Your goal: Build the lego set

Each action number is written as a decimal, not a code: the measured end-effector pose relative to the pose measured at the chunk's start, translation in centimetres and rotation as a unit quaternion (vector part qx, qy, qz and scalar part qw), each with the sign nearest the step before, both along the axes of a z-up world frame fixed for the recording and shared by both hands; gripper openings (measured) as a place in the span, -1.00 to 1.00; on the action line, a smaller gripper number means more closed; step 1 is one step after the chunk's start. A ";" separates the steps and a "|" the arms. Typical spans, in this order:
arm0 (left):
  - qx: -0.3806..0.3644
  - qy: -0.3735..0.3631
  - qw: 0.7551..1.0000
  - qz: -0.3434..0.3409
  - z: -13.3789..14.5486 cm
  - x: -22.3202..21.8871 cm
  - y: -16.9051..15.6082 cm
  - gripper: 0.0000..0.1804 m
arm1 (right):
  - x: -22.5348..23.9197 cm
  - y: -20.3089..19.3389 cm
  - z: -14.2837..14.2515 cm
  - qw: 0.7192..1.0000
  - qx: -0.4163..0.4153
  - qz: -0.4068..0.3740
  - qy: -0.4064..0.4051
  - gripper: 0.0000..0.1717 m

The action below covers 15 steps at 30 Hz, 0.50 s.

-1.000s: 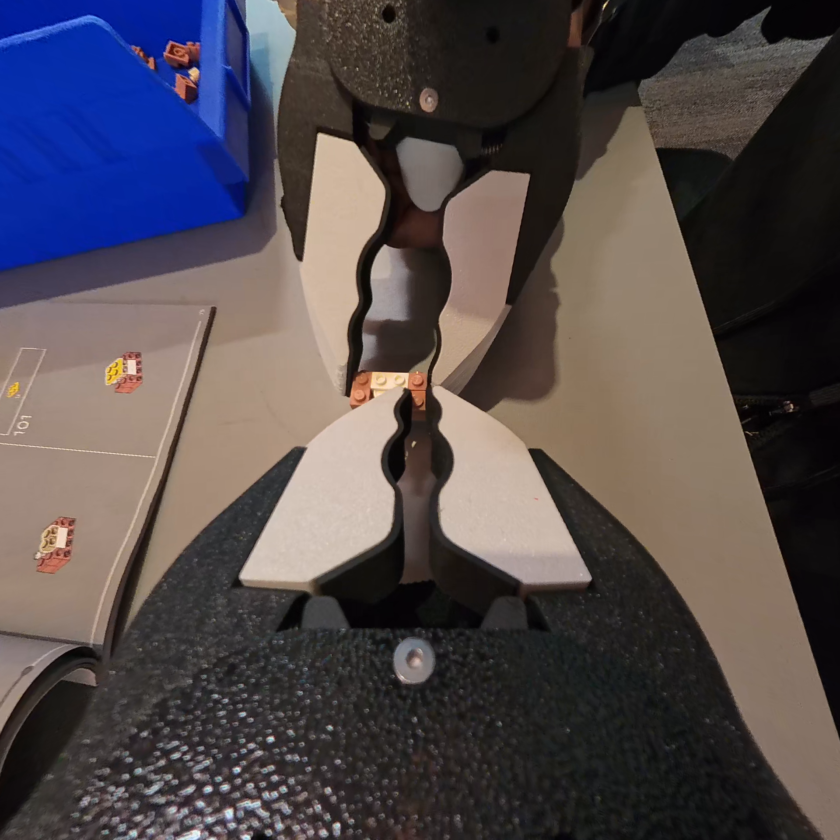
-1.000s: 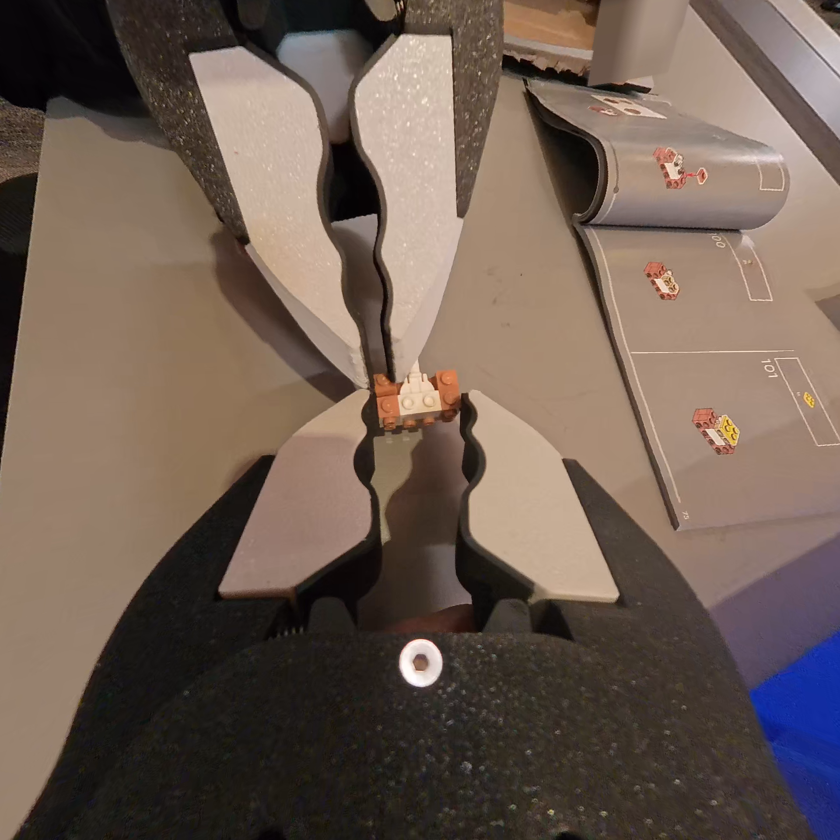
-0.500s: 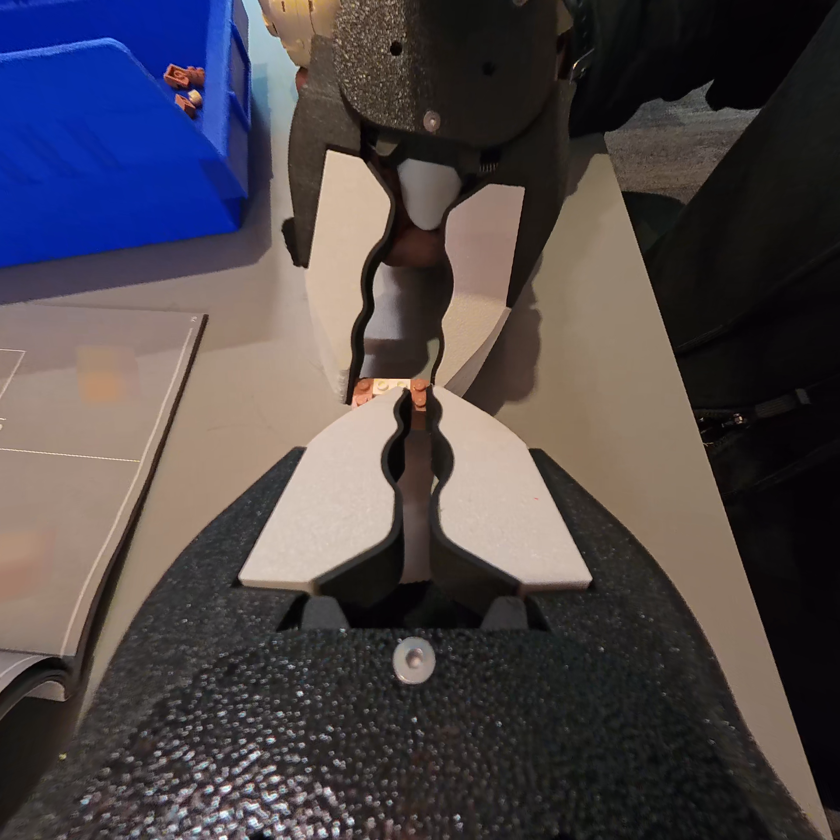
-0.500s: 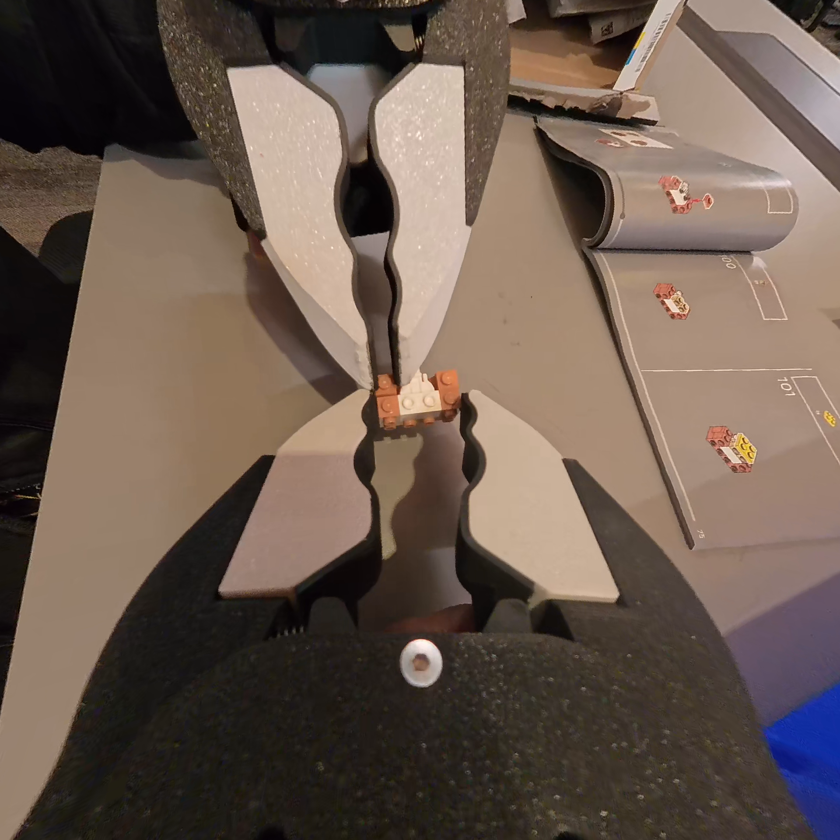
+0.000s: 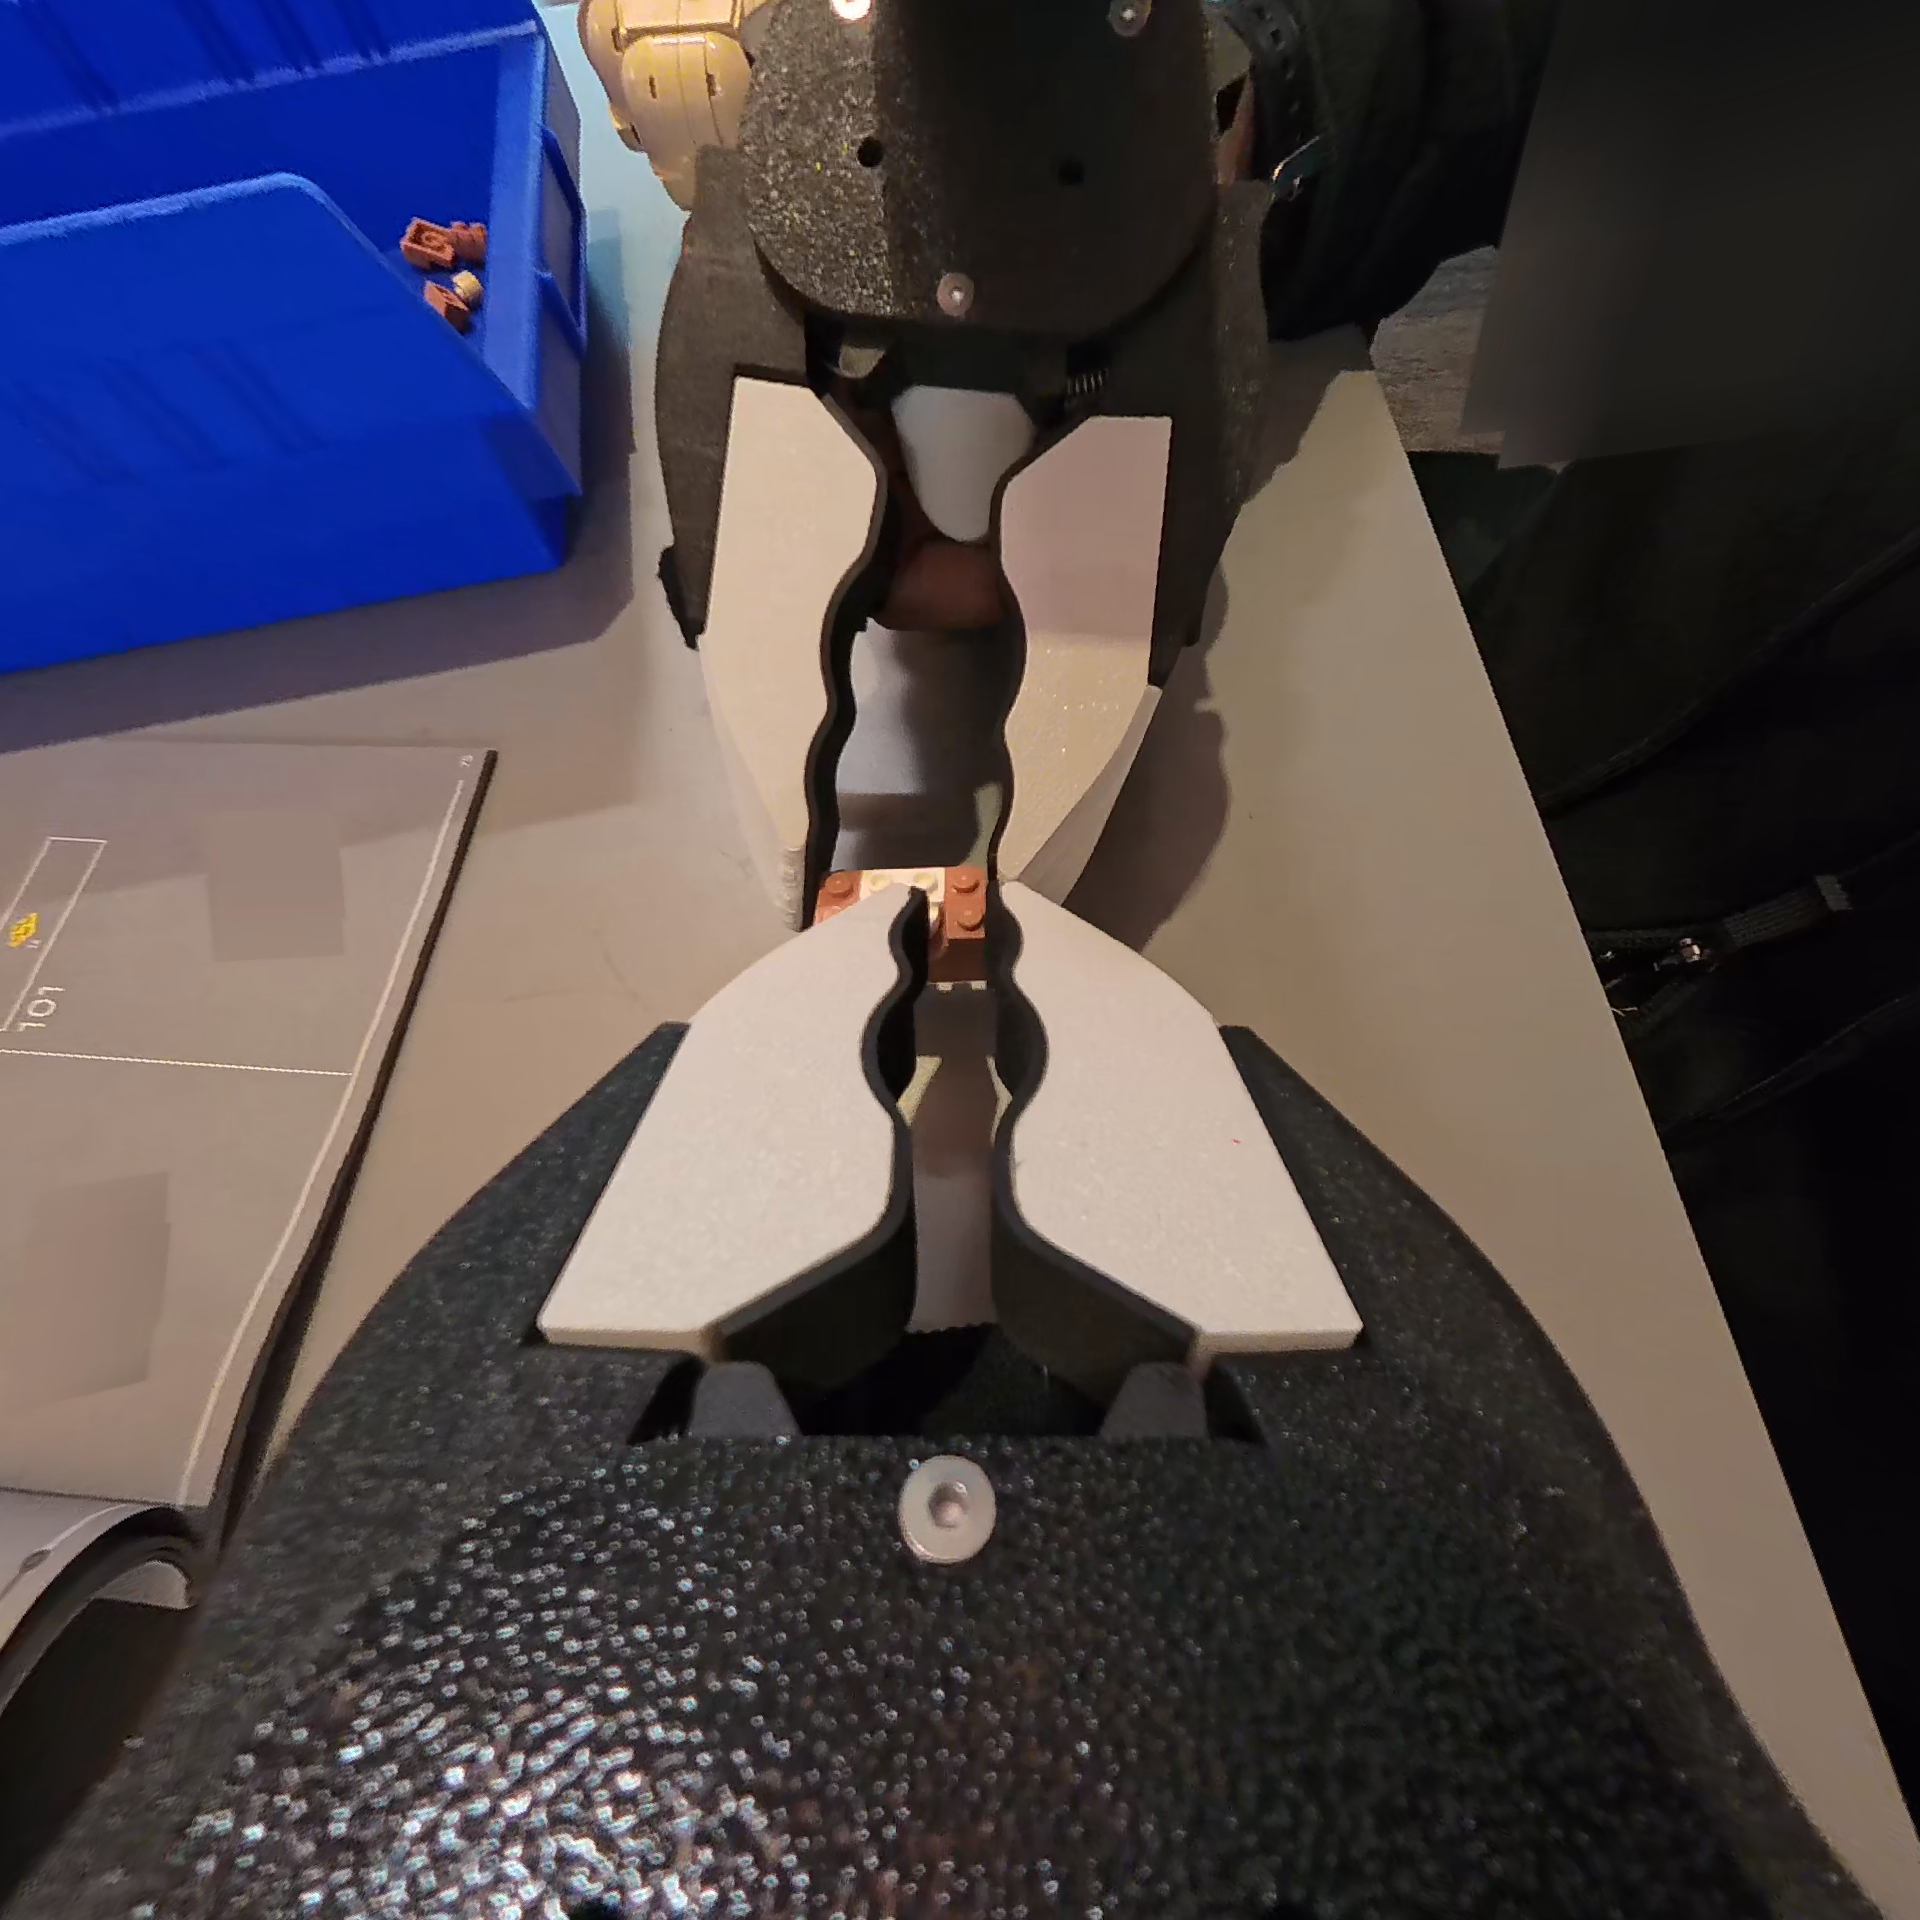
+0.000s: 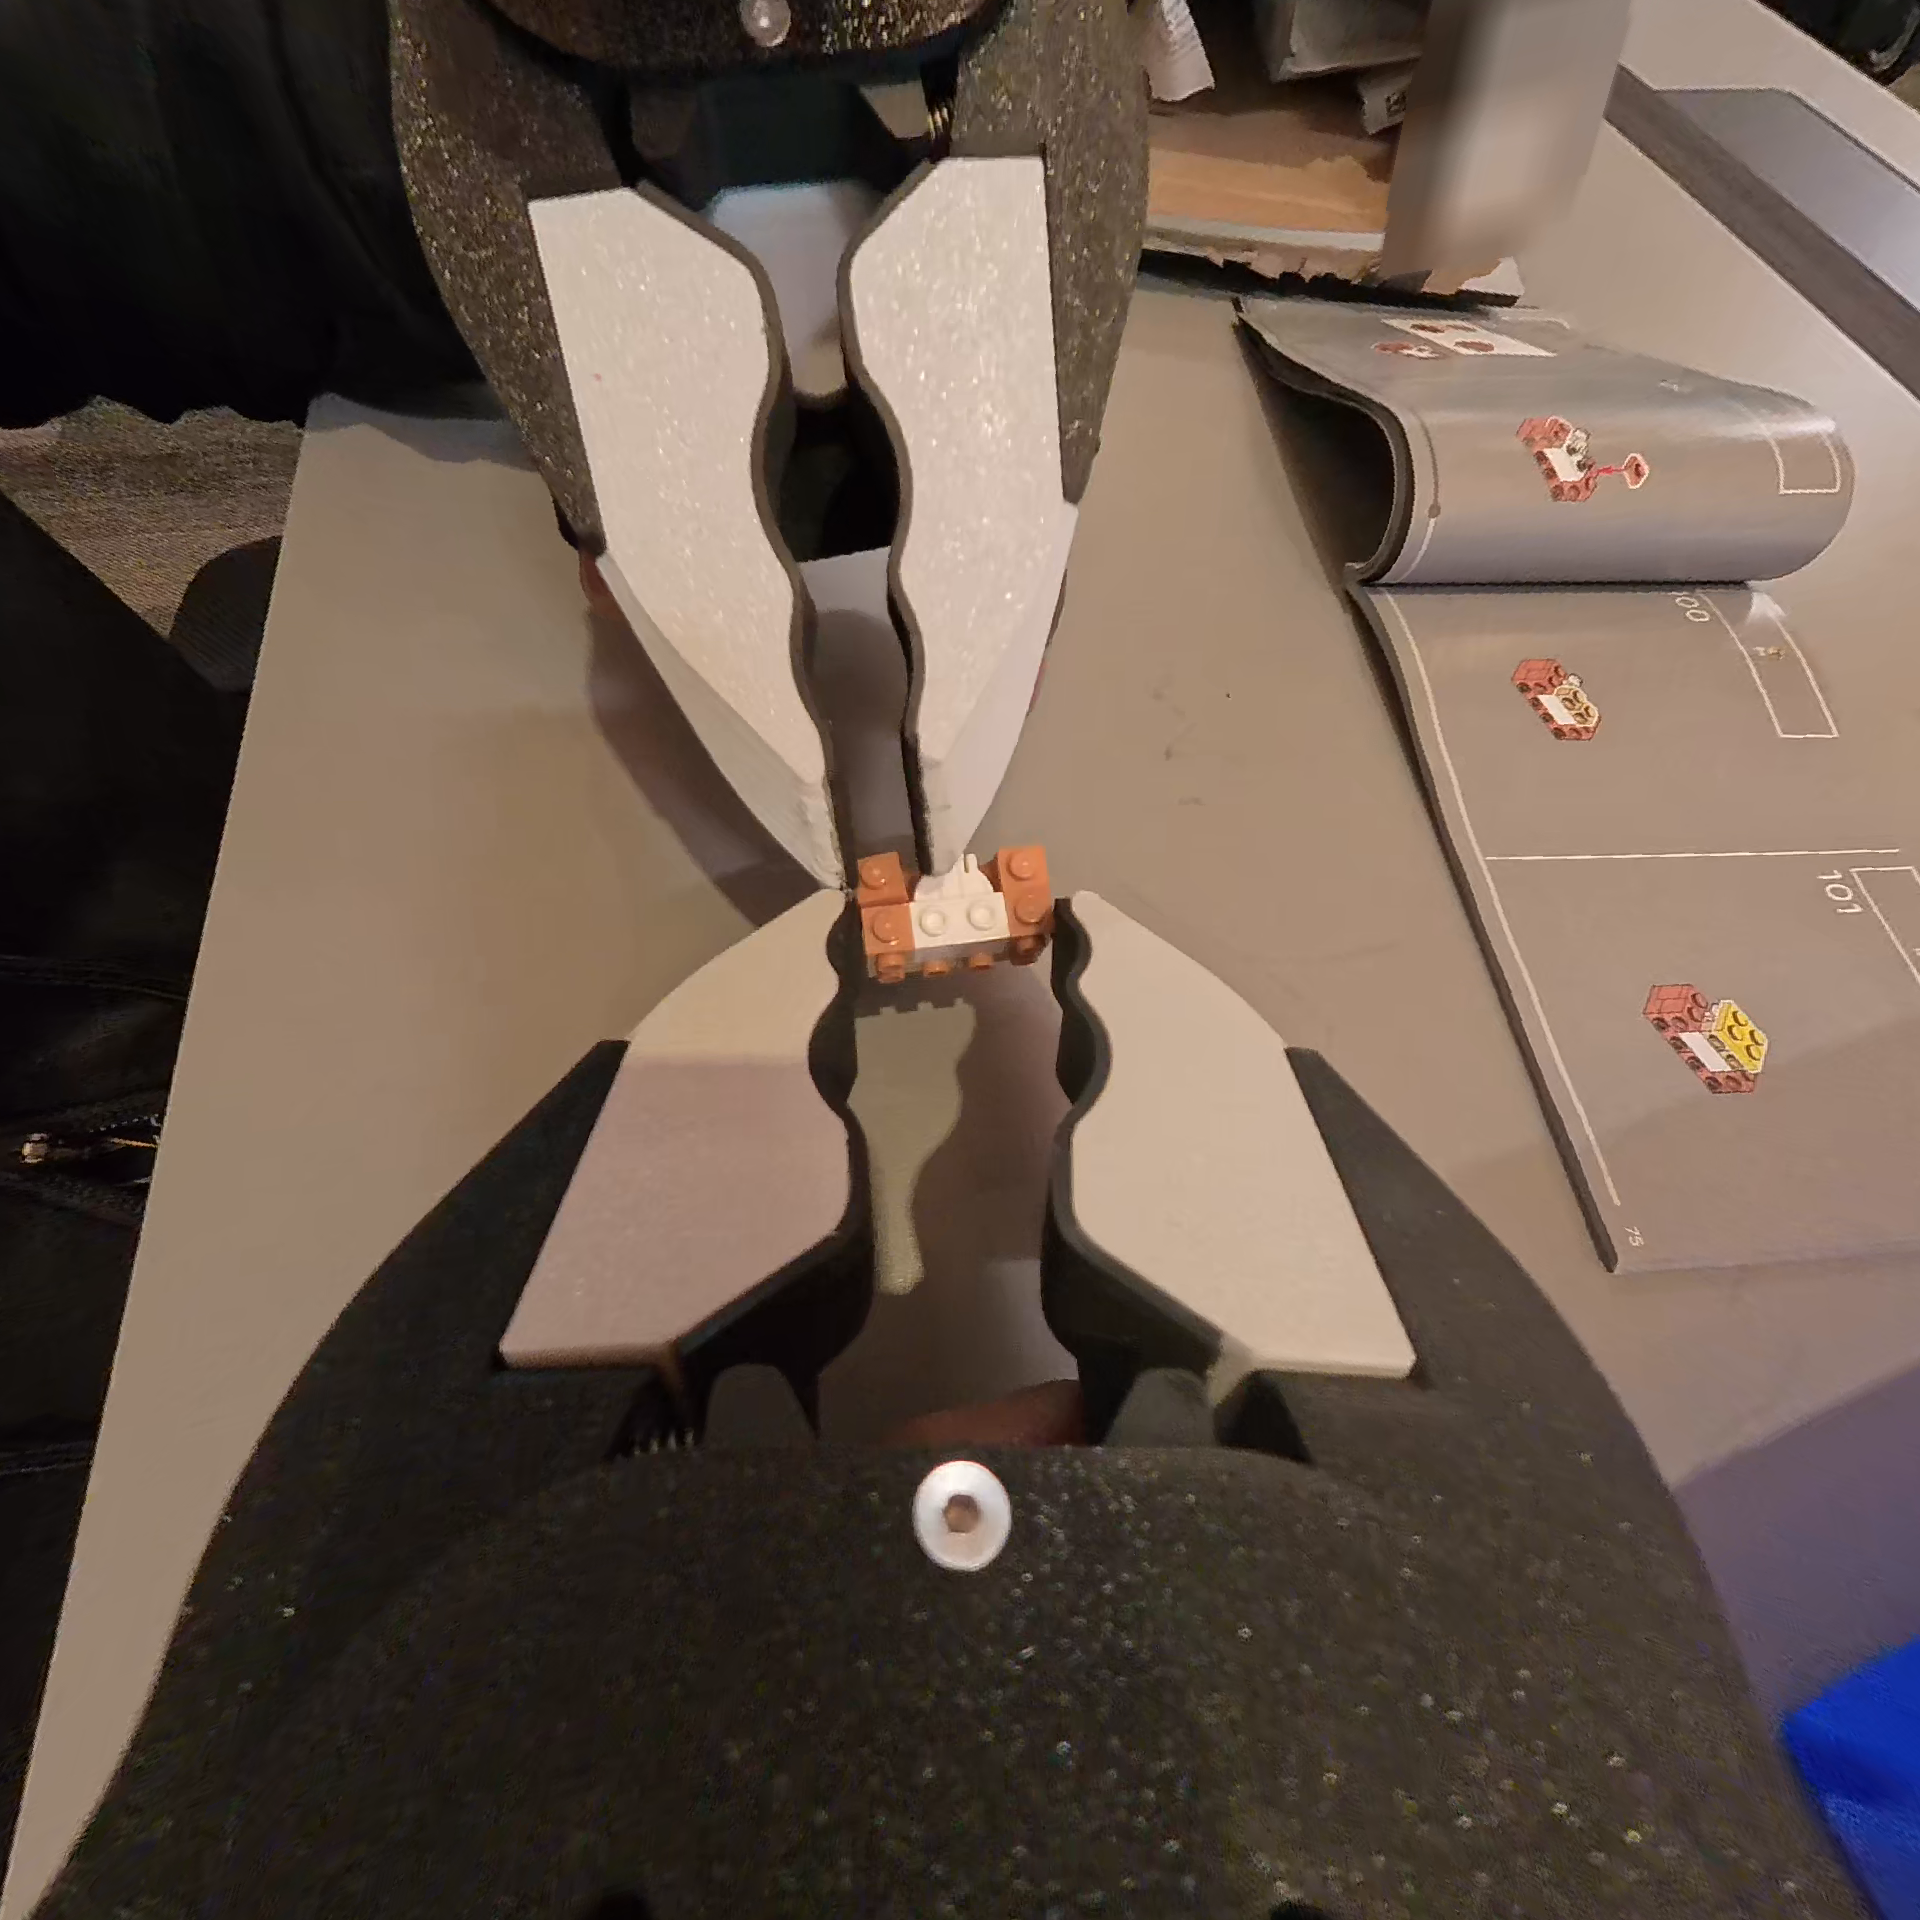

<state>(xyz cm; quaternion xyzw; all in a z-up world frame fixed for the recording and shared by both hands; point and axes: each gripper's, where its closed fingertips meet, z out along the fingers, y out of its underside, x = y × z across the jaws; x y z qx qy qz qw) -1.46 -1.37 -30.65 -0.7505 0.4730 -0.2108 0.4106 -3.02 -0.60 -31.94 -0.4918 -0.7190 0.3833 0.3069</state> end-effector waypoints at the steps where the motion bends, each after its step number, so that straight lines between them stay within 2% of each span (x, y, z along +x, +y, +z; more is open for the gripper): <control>1: 0.003 0.000 1.000 -0.001 0.1 0.0 0.0 -0.90 | 0.0 0.0 0.0 1.000 -0.002 0.001 0.001 -0.60; 15: 0.052 0.017 0.998 -0.009 0.4 -0.1 -0.1 -0.82 | 0.1 -0.3 0.4 1.000 -0.028 0.009 0.006 -0.60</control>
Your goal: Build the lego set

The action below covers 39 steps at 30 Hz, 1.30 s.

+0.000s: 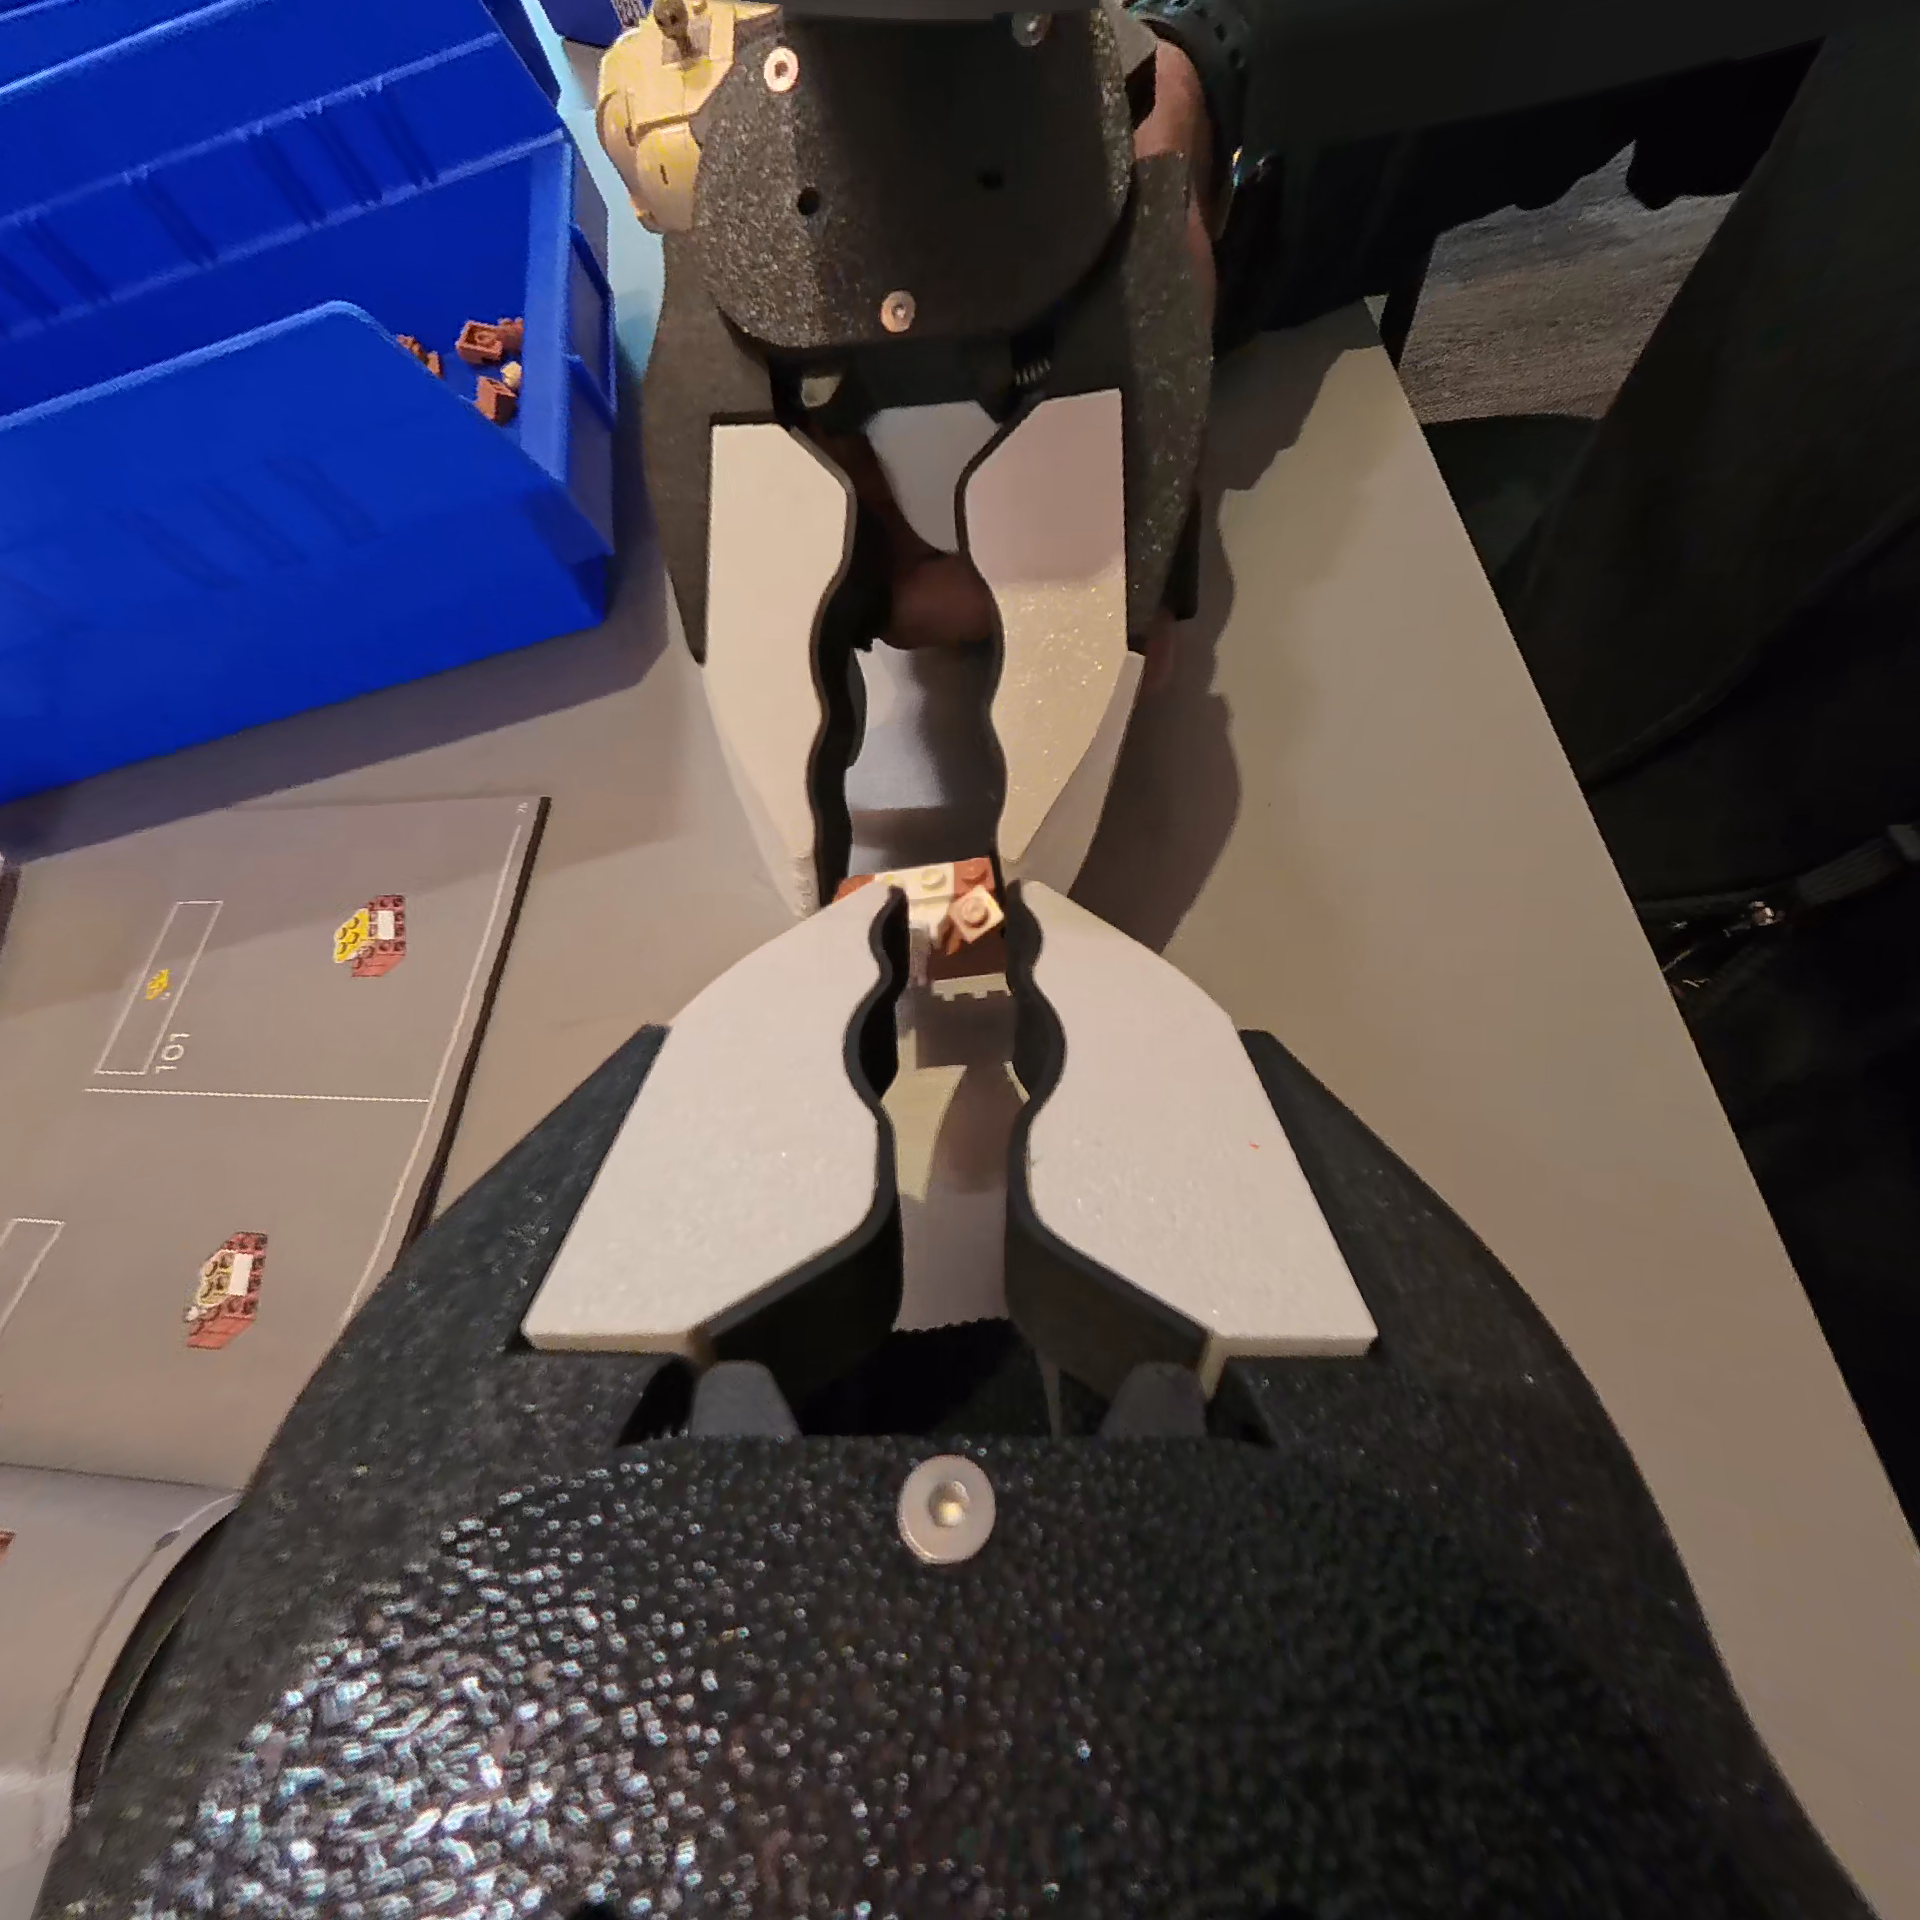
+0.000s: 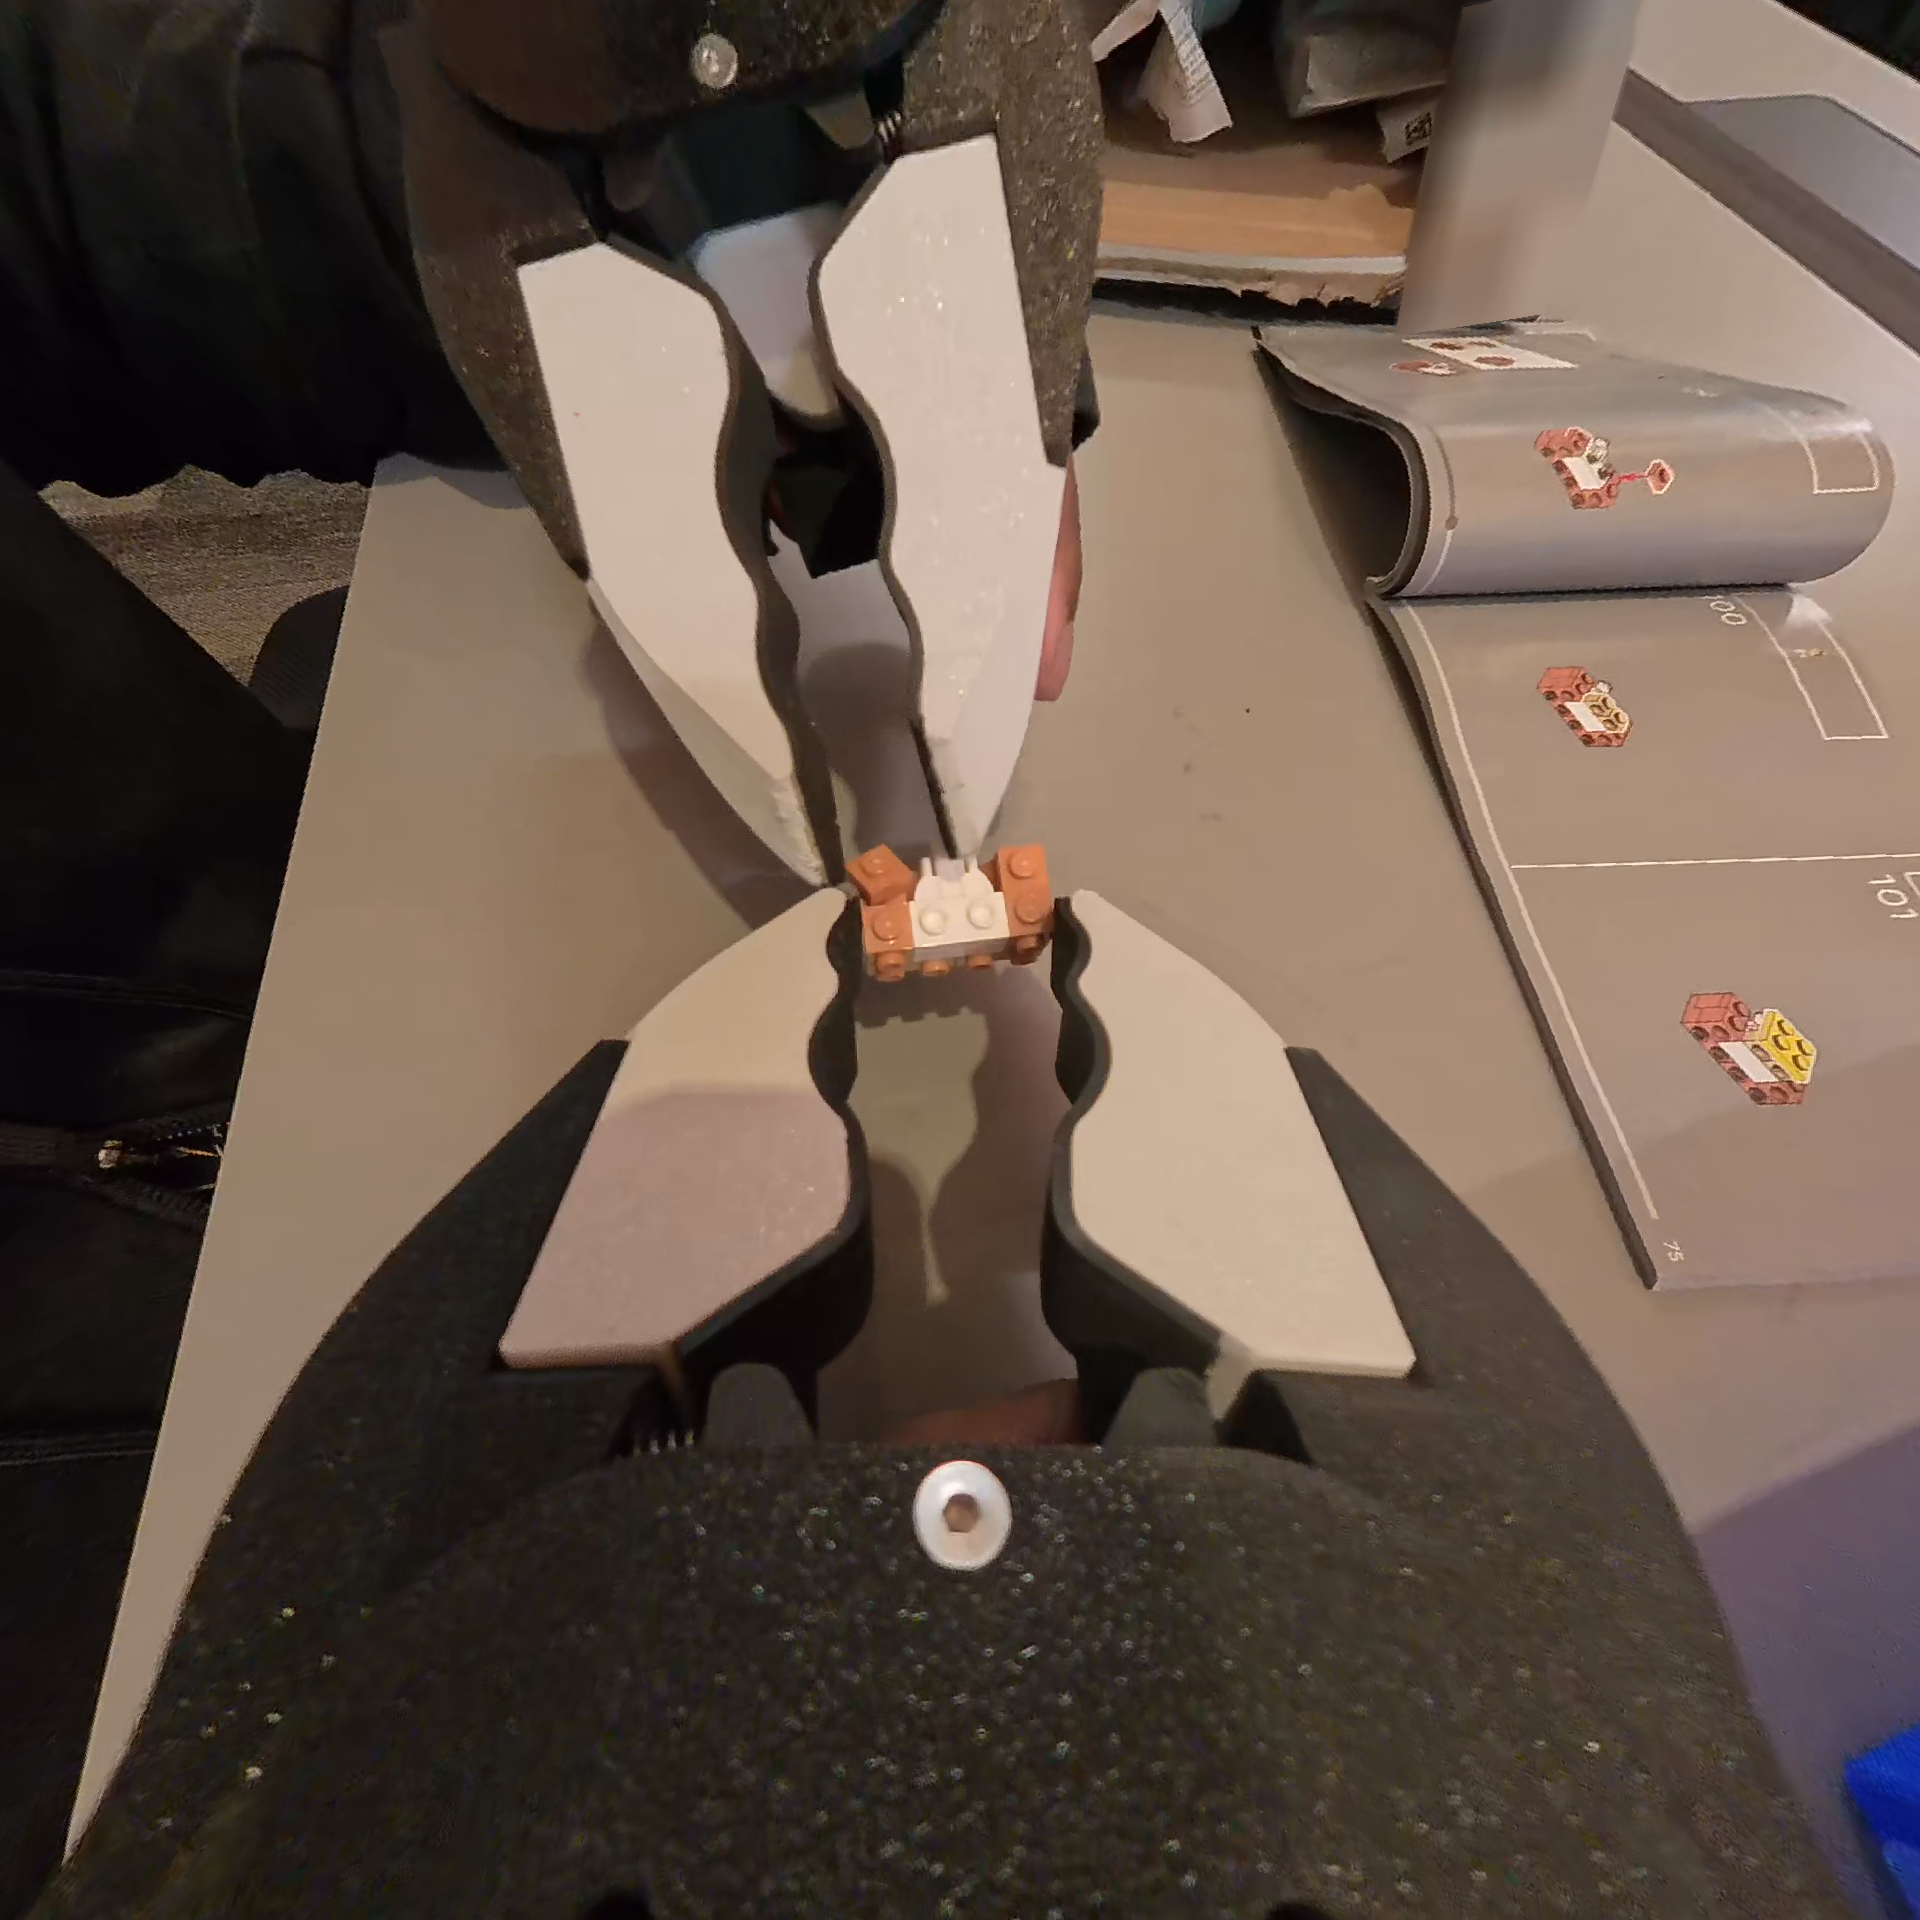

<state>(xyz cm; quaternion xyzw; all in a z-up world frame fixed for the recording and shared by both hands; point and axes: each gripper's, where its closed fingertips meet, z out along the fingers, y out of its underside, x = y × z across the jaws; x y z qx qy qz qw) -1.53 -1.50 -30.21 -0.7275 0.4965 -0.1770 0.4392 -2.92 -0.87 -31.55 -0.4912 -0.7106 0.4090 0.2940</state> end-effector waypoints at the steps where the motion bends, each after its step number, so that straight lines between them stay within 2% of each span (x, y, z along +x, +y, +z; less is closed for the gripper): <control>1: 0.001 -0.002 1.000 0.001 0.1 0.0 0.1 -0.82 | 0.0 0.0 0.0 1.000 0.000 0.001 0.001 -0.60; 16: 0.007 0.012 1.000 -0.010 0.1 -0.1 -0.5 -0.85 | 0.1 -0.1 0.1 1.000 -0.012 0.008 0.000 -0.60; 19: 0.035 0.032 0.999 -0.019 0.2 -0.2 -0.6 -0.85 | 0.2 -0.2 0.2 1.000 -0.020 0.013 -0.002 -0.60; 21: 0.086 0.062 0.994 -0.027 0.5 -0.3 -0.5 -0.85 | 0.3 -0.3 0.3 0.999 -0.034 0.018 -0.004 -0.60; 25: 0.195 0.117 0.971 -0.070 0.9 0.0 -1.2 -0.82 | 0.5 -0.5 0.5 0.997 -0.066 0.026 -0.008 -0.60; 30: 0.308 0.180 0.930 -0.085 0.9 -0.3 -1.1 -0.78 | 0.6 -0.5 0.7 0.996 -0.083 0.030 -0.010 -0.60; 39: 0.431 0.229 0.869 -0.085 1.2 -0.1 -0.7 -0.69 | 0.6 -0.5 0.7 0.995 -0.092 0.033 -0.011 -0.60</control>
